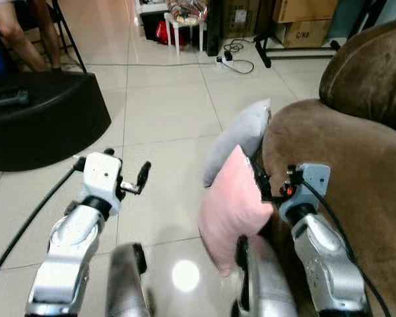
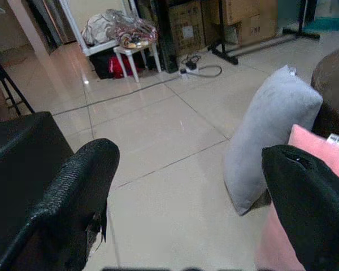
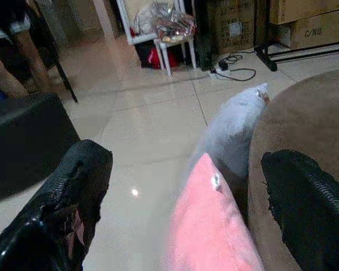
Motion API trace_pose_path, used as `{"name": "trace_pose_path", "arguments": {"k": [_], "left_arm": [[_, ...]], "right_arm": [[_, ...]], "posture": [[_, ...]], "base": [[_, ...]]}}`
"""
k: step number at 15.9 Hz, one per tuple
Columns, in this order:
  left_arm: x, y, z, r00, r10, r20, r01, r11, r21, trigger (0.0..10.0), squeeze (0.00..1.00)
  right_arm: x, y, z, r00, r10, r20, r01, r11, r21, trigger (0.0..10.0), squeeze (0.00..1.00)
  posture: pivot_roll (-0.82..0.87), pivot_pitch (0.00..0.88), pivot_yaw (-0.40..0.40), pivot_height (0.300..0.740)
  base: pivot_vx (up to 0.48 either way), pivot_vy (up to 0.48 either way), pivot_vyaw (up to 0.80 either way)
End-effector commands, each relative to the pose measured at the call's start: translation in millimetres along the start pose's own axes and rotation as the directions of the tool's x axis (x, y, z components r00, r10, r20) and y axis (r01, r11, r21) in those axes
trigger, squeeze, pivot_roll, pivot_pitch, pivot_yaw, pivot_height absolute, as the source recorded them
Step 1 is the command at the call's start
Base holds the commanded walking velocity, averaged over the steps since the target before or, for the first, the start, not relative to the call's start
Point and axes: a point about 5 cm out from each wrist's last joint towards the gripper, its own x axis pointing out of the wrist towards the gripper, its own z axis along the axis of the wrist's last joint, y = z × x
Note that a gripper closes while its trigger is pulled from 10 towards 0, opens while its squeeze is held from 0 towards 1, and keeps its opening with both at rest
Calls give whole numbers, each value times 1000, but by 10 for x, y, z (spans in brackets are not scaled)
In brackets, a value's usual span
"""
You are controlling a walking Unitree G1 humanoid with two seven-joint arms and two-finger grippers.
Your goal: Move the pillow to the sofa from floor
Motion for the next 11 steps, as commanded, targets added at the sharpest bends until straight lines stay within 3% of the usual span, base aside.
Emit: {"name": "trace_pose_path", "arguments": {"k": [1,11], "left_arm": [[6,12,2,1000,11,3,-11,1000,15,10000,0],[52,1,8,1000,-9,5,9,999,41,10000,0]], "right_arm": [[-14,-16,-4,1000,-15,-18,15,1000,21,10000,0],[-28,-5,-21,999,-43,-27,44,999,28,10000,0]], "posture": [[-186,0,61,540],[-196,0,86,640]], "base": [[0,0,0],[0,0,0]]}}
